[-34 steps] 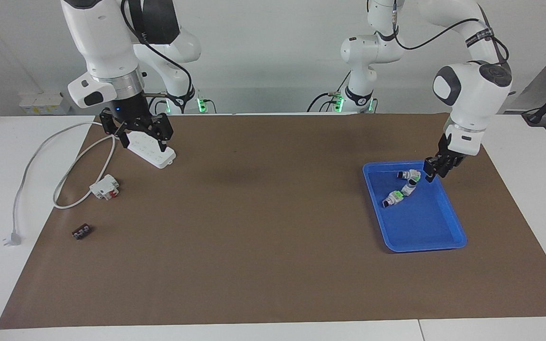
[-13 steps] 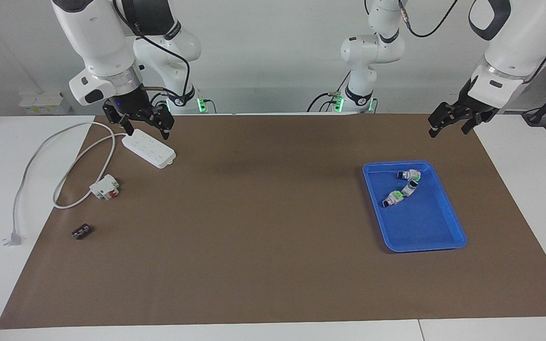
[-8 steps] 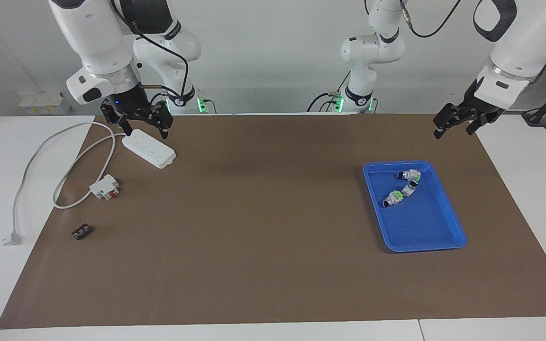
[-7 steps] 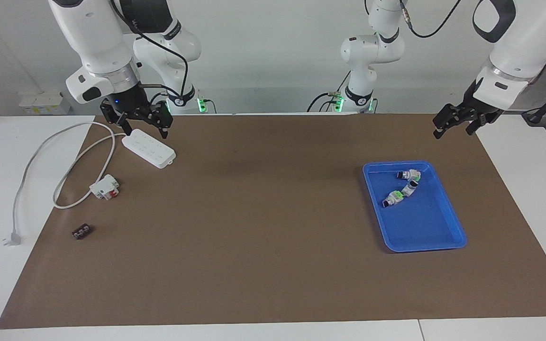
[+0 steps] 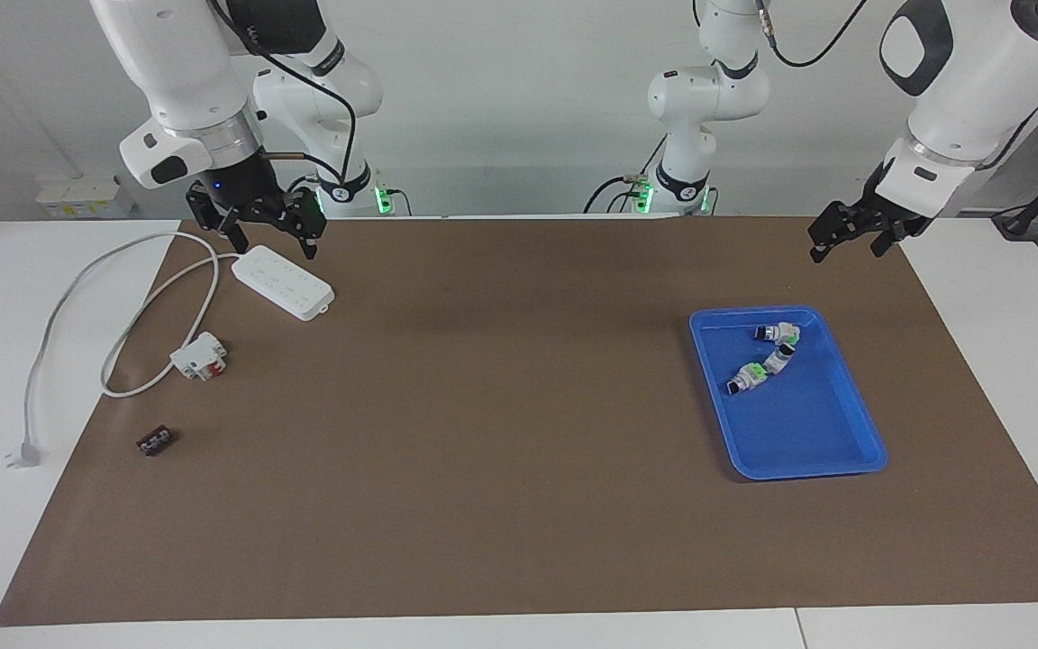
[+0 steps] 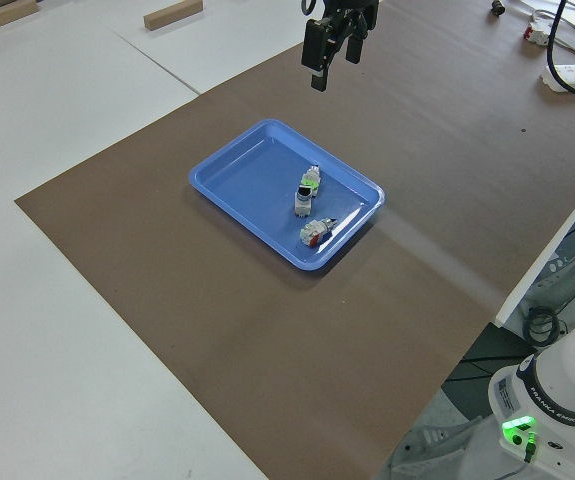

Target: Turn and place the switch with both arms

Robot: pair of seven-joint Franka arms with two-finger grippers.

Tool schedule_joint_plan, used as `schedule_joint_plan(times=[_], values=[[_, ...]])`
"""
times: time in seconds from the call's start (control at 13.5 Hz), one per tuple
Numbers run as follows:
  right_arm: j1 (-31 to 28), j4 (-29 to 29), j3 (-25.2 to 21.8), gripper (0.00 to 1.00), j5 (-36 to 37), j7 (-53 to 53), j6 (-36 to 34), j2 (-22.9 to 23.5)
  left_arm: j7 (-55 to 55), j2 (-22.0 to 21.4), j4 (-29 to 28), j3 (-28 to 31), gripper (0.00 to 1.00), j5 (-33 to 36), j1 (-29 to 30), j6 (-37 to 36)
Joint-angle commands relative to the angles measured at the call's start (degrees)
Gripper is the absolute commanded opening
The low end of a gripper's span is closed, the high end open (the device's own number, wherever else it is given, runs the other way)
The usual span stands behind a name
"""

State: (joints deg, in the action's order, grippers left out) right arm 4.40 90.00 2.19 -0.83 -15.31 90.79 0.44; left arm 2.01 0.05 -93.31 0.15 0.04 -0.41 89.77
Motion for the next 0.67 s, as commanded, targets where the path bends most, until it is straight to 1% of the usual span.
schedule_joint_plan(times=[0.0, 0.3, 0.59], values=[[0.26, 0.26, -0.43, 1.0, -0.23, 0.99, -0.79, -0.7, -0.87, -1.99, -2.76, -0.23, 1.0, 3.03, -0.39, 2.07], [0.26, 1.23, -0.35, 1.0, -0.14, 0.99, -0.7, -1.14, -1.66, -0.85, 0.66, -0.24, 1.0, 2.95, -0.38, 2.16], [0.26, 1.32, -0.35, 1.0, -0.14, 0.99, -0.79, -1.14, -1.66, -0.49, 1.29, -0.24, 1.0, 3.21, -0.38, 1.72]])
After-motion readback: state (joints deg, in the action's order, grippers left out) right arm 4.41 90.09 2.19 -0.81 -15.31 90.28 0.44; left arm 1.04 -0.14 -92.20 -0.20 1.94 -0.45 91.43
